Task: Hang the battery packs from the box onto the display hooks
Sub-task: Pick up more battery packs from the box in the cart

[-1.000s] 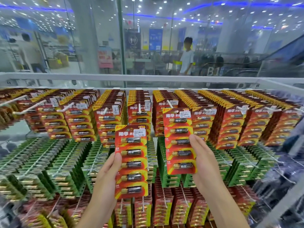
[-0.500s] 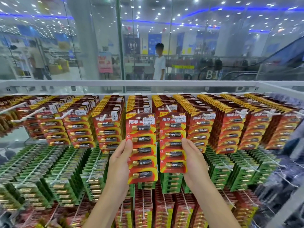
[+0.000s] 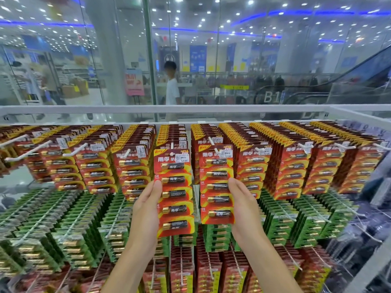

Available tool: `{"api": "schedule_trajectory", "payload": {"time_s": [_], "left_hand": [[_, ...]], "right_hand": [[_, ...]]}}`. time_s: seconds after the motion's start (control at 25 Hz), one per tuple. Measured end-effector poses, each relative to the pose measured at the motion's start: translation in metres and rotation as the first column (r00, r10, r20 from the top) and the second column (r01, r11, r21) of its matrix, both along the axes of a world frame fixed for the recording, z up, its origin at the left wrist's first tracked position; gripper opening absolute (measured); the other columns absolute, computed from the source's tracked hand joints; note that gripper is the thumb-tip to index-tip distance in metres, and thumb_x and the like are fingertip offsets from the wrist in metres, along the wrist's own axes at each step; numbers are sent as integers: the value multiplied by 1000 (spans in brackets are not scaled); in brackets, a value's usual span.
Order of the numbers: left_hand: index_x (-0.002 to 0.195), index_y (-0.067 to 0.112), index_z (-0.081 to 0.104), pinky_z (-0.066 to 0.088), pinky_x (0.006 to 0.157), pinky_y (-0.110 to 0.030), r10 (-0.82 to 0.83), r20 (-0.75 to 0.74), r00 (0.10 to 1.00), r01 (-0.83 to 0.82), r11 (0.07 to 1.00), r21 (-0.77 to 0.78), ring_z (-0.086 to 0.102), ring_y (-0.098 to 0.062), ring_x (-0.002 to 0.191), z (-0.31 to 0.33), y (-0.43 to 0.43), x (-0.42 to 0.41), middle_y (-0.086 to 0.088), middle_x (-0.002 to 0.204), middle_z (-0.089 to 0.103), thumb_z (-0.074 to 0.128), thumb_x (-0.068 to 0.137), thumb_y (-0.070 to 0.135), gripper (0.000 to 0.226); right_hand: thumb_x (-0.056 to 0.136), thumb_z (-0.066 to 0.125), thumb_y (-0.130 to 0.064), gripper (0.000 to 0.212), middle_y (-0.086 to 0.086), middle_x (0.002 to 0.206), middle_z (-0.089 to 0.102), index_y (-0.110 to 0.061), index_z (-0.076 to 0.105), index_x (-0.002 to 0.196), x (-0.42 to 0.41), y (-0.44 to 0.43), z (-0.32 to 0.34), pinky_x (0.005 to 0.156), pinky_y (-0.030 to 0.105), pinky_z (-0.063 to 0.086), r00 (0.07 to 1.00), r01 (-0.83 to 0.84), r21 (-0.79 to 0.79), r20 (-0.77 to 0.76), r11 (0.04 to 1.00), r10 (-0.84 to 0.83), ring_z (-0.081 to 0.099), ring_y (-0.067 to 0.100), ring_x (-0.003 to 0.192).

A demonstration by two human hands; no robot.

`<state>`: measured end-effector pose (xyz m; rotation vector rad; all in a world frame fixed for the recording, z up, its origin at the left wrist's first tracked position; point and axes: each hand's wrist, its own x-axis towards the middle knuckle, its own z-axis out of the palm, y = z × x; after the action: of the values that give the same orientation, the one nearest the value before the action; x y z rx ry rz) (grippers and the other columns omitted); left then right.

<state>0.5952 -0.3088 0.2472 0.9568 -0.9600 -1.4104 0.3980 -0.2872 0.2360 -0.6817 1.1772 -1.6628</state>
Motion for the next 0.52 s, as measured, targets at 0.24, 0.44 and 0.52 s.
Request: {"api": "schedule_trajectory", "payload": {"time_s": [0.24, 0.44, 0.52], "left_hand": [[128, 27, 68, 57, 97, -54, 79, 109, 991, -85, 995, 50, 74, -27, 109, 10, -41, -20, 0, 121, 77, 55, 98, 57, 44], [108, 25, 76, 61, 85, -46, 219, 87, 972, -223, 974, 36, 78, -25, 91, 2, -59, -28, 0, 100, 81, 58, 102, 47, 29], [102, 26, 77, 61, 84, -43, 282, 116, 952, -283, 959, -6, 78, -22, 90, -7, -62, -28, 3, 97, 81, 60, 100, 49, 29]], "right_hand": [[90, 61, -64, 32, -10, 125, 72, -43, 73, 111, 5, -28, -1, 105, 57, 50, 993, 82, 33, -92, 996, -78, 64, 23, 122], [104, 52, -48, 23, -8, 93, 74, -32, 69, 101, -1, -47, 2, 78, 31, 56, 974, 117, 28, -198, 993, -109, 68, 7, 83], [101, 53, -56, 36, 11, 80, 71, -27, 73, 93, -1, -52, -4, 70, 39, 54, 960, 136, 24, -251, 990, -126, 64, 16, 70]]}}
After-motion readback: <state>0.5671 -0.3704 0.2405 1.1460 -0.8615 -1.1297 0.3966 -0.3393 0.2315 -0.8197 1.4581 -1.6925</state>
